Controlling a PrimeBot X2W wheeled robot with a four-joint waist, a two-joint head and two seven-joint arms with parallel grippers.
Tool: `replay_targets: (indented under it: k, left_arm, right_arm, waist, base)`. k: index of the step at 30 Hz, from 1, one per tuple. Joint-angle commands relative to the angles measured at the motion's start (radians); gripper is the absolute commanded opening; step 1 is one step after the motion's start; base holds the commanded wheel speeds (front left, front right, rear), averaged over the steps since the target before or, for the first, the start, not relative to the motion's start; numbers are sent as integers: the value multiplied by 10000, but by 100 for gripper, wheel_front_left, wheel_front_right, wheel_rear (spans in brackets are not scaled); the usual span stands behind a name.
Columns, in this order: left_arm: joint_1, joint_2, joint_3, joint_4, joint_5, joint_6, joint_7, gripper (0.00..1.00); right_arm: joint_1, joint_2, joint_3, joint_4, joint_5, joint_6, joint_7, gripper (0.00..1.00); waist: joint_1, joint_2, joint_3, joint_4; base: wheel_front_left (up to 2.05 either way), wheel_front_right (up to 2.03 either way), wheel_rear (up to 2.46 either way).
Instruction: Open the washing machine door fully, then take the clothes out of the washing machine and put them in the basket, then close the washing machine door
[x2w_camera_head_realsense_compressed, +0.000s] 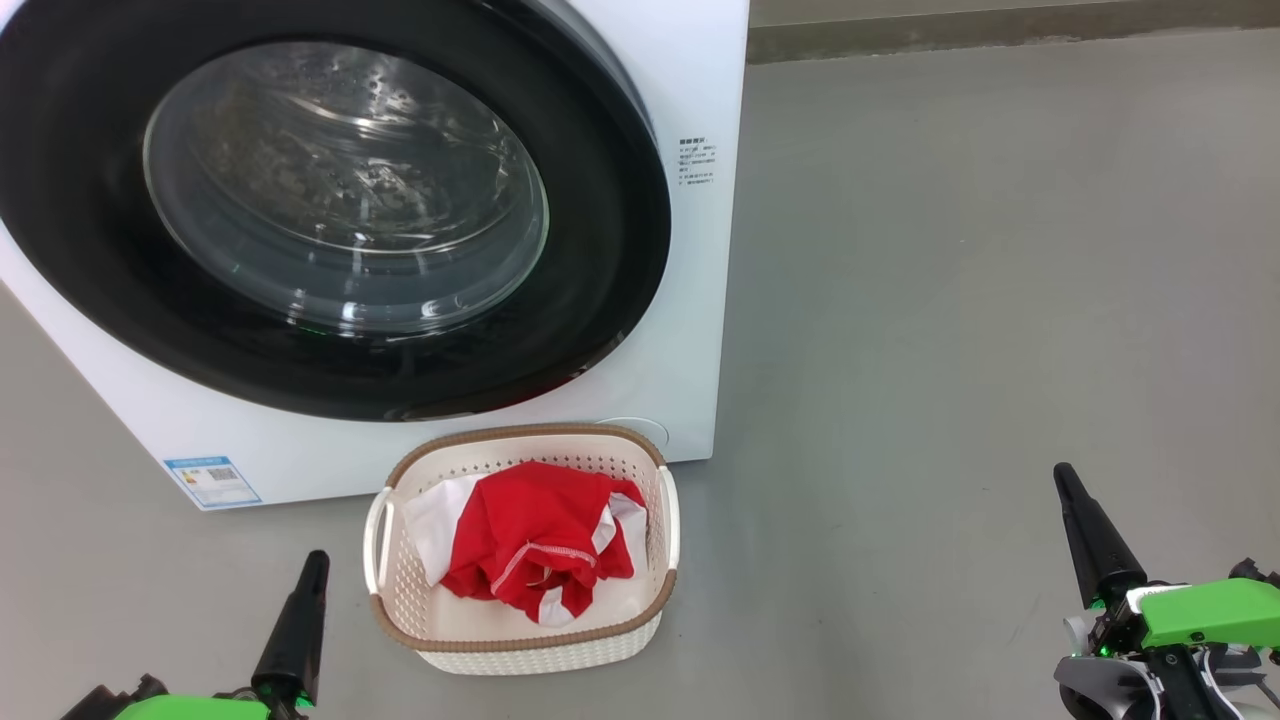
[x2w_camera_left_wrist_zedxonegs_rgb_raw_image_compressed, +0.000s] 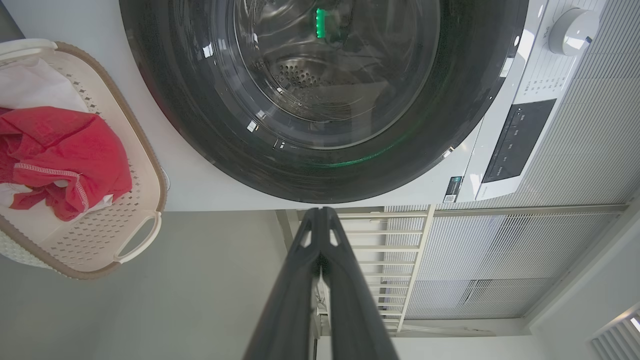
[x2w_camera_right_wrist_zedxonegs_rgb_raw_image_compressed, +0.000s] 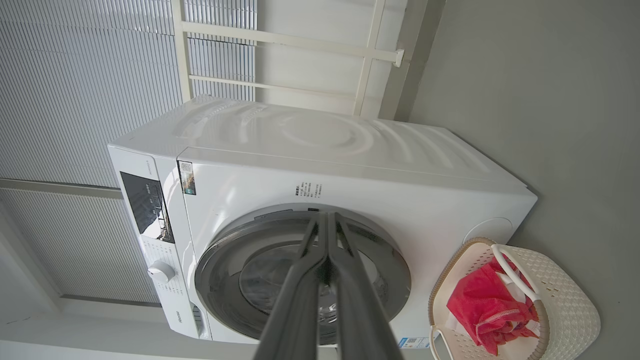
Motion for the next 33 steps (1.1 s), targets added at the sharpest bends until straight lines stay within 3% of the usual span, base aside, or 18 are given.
replay_targets:
  k: [1,33]
  left_arm:
    - [-413,183,263,-206,-72,-69,35,0]
    - [-413,183,262,-207,-72,-69,34,0]
  right_arm:
    - [-415,-55,146,-246,-8,-6,70,0]
    - [-416,-52,141,-246,-13,-6,74,0]
  waist:
    - [0,0,0,0]
    - [0,0,0,0]
  base:
    - [0,0,0]
    - [0,0,0]
